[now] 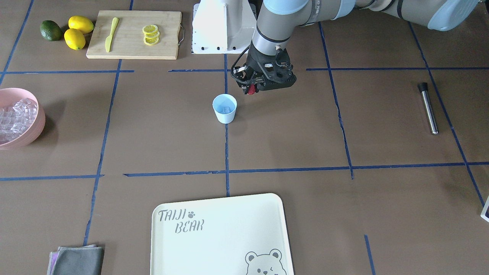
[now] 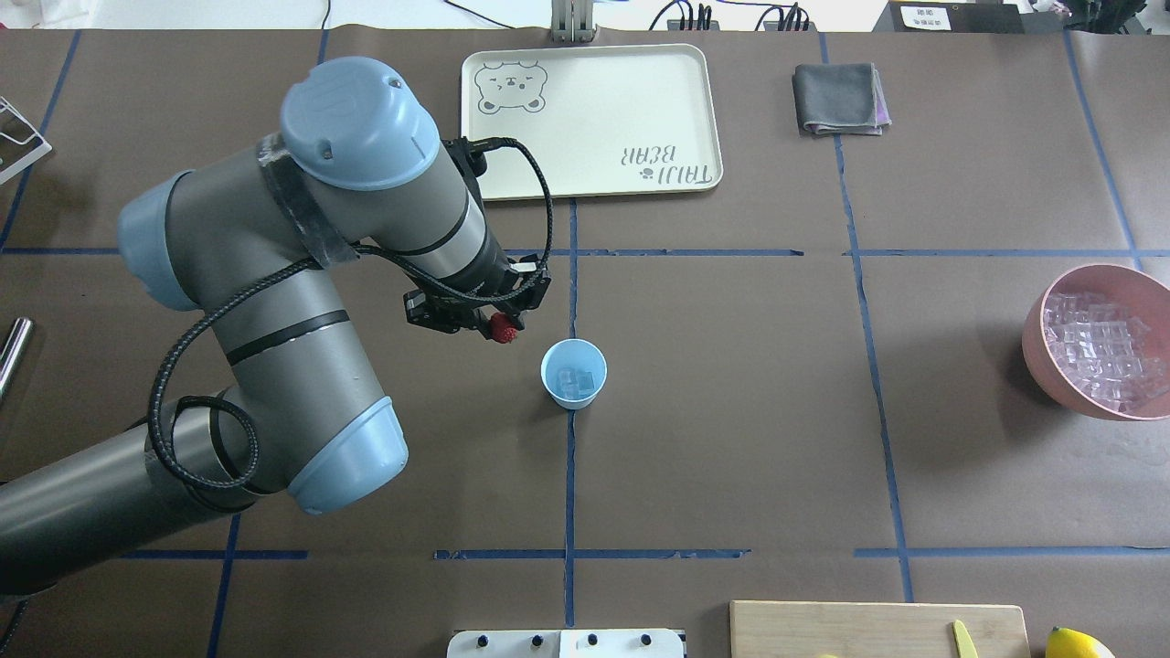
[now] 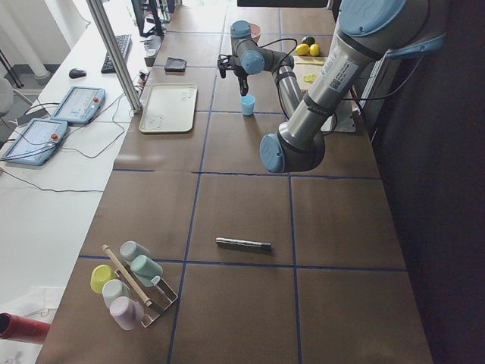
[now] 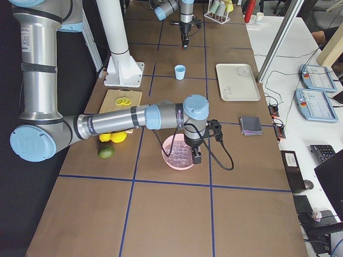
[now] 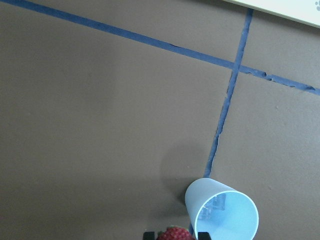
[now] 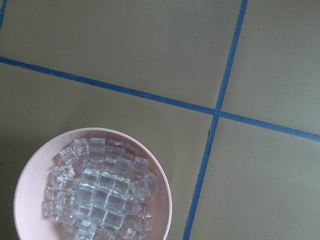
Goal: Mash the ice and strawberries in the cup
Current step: 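Lift the strawberry with the left gripper and carry it over the cup, then lower the left gripper into the cup and release the strawberry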
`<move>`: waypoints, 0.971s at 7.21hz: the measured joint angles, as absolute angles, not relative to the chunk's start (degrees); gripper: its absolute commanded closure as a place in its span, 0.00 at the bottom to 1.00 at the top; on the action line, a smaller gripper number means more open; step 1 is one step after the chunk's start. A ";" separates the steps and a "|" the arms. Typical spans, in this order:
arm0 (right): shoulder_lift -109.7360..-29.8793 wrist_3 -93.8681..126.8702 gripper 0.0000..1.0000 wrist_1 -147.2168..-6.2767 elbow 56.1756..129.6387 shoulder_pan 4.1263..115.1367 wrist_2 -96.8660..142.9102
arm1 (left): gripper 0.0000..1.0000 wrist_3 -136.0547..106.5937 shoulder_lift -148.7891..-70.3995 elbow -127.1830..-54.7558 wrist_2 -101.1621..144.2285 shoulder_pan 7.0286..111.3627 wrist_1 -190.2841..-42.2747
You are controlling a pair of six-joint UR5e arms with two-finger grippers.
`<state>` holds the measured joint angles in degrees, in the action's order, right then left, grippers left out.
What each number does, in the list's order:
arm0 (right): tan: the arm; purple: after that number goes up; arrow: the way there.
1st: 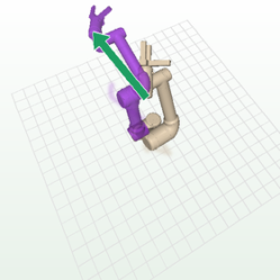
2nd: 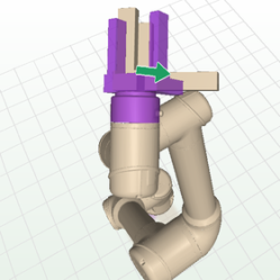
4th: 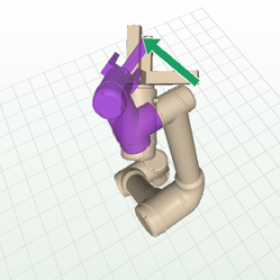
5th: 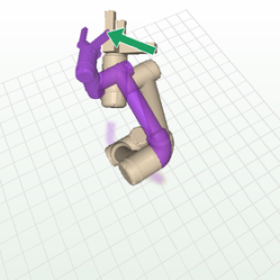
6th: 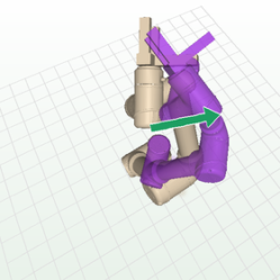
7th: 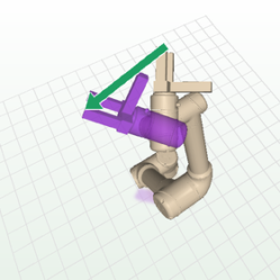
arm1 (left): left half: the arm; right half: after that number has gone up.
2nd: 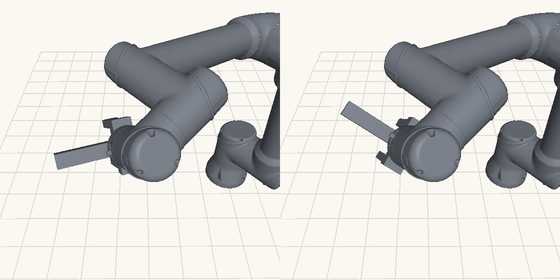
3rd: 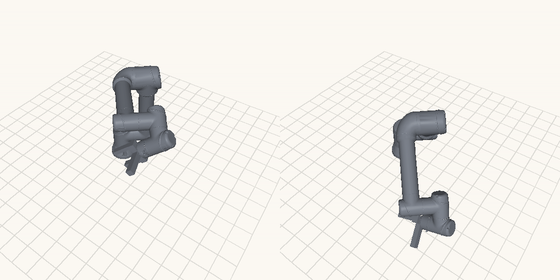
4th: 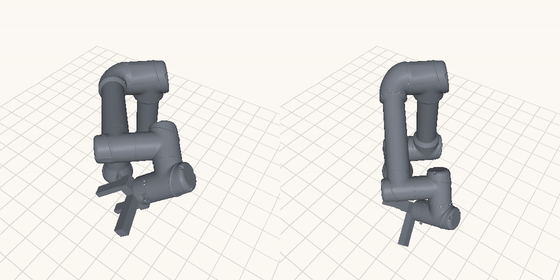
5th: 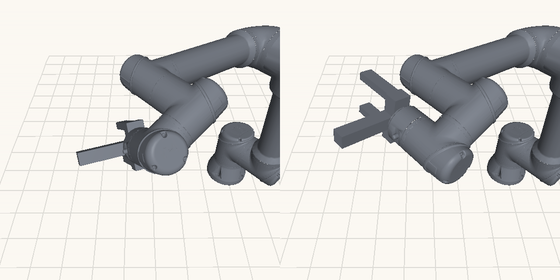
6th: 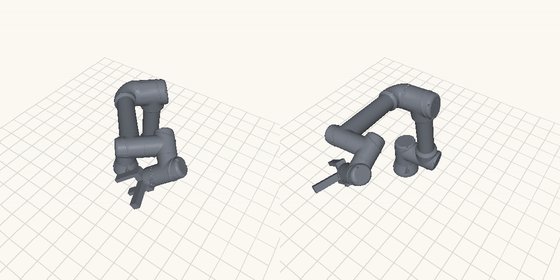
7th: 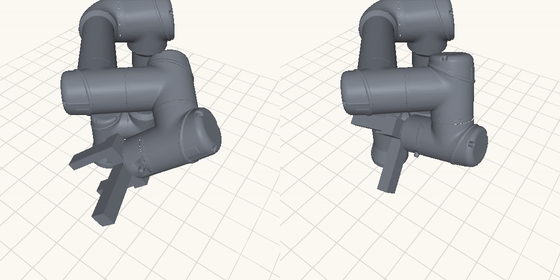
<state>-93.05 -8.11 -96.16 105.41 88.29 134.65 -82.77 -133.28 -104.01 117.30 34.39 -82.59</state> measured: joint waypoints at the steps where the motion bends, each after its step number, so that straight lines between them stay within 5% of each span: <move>1: -93.19 -8.70 0.01 -96.15 105.16 88.46 134.65 | 1.00 -83.71 -133.98 -103.10 115.62 32.72 -83.37; 7: -92.29 -9.23 0.01 -96.17 102.19 89.20 134.65 | 0.93 -85.07 -137.77 -92.68 111.64 29.48 -91.06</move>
